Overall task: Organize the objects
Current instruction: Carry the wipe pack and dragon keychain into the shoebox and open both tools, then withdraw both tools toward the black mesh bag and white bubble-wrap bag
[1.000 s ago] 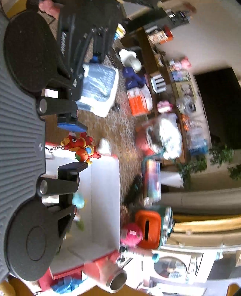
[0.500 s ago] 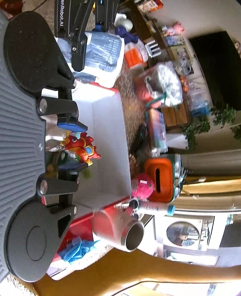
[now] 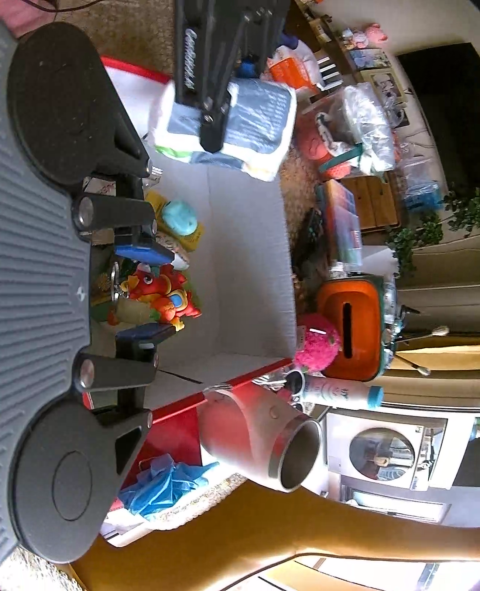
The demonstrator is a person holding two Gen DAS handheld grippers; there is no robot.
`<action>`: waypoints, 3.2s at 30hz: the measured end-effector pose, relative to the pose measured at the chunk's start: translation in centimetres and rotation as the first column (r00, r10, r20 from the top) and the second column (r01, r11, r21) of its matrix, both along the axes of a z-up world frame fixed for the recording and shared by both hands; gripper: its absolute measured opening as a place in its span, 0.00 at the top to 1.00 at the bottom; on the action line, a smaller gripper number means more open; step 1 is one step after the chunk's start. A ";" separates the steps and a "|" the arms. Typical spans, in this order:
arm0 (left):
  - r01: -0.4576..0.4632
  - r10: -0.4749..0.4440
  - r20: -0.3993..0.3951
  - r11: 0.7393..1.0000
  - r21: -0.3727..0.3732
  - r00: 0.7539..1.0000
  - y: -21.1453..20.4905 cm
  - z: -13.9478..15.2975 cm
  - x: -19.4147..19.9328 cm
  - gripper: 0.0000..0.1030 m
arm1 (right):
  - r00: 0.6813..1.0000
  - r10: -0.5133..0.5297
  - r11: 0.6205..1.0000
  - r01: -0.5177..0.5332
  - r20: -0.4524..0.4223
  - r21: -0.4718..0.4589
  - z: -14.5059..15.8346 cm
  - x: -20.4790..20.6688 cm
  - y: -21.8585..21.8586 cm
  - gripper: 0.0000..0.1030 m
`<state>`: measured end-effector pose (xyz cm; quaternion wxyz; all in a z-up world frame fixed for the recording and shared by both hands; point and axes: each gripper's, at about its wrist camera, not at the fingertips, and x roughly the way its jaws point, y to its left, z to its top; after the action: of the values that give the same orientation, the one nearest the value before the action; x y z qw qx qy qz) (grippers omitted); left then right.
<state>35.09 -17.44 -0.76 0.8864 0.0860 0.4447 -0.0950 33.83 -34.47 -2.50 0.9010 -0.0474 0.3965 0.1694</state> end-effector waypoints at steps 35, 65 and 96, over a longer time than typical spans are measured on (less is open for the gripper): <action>0.011 -0.007 -0.073 0.998 0.057 0.997 -0.9 -4.2 2.8 0.38 | 0.991 0.090 0.996 -0.092 -0.104 -0.017 -3.7 0.0 2.0 0.62; 0.003 -0.001 0.025 0.999 -0.045 1.000 3.3 2.4 -6.0 0.20 | 0.994 0.110 0.990 -0.108 -0.014 0.087 2.7 -6.2 3.2 0.32; -0.222 0.229 0.076 0.970 -0.097 0.970 22.5 0.9 -13.1 0.01 | 0.953 0.301 0.948 -0.304 0.037 0.095 4.1 -10.4 17.7 0.19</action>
<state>21.99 5.06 0.15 0.9129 -0.0001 0.4082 -0.0092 23.46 -16.79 1.60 0.8699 -0.0644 0.3658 0.3246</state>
